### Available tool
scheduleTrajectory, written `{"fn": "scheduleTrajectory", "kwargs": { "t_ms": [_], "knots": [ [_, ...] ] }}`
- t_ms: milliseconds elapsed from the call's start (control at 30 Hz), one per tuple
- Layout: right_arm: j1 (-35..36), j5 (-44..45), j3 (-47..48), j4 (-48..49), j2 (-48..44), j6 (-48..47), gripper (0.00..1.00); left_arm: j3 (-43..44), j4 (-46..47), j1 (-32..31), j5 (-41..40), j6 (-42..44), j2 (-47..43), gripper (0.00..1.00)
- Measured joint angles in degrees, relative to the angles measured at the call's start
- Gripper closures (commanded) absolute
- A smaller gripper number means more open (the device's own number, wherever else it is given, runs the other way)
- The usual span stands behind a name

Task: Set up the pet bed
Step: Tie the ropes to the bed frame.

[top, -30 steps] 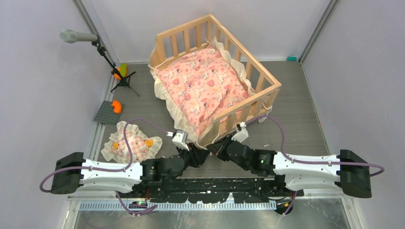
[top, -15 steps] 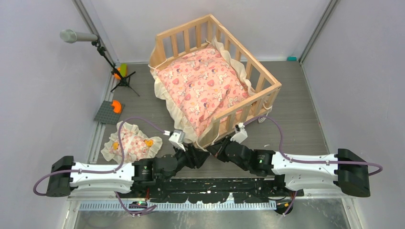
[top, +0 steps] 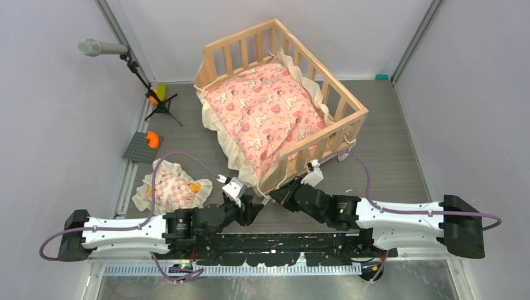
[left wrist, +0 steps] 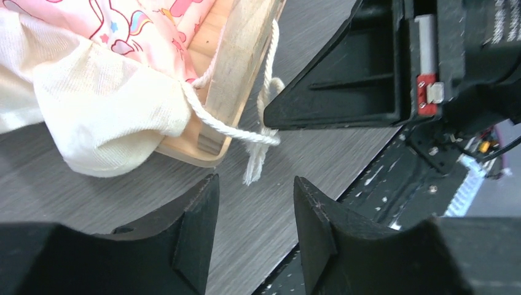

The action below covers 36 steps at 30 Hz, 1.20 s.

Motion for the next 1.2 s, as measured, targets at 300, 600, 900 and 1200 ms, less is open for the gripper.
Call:
{"fn": "scheduleTrajectory", "kwargs": {
  "t_ms": [300, 600, 900, 1200],
  "knots": [
    [0.00, -0.85, 0.87, 0.07, 0.26, 0.02, 1.00, -4.11, 7.30, 0.00, 0.37, 12.52, 2.75, 0.43],
    [0.00, -1.64, 0.96, 0.13, 0.83, 0.22, 1.00, -4.22, 16.41, 0.00, -0.28, 16.37, 11.91, 0.42],
    [0.00, -2.01, 0.96, 0.17, 0.90, 0.35, 1.00, -4.20, 20.98, -0.17, -4.59, 16.98, 17.88, 0.61],
    [0.00, -2.23, 0.96, 0.59, 0.90, 1.09, 1.00, -4.00, 25.79, -0.39, -4.55, 16.15, 21.46, 0.51]
  ]
}}
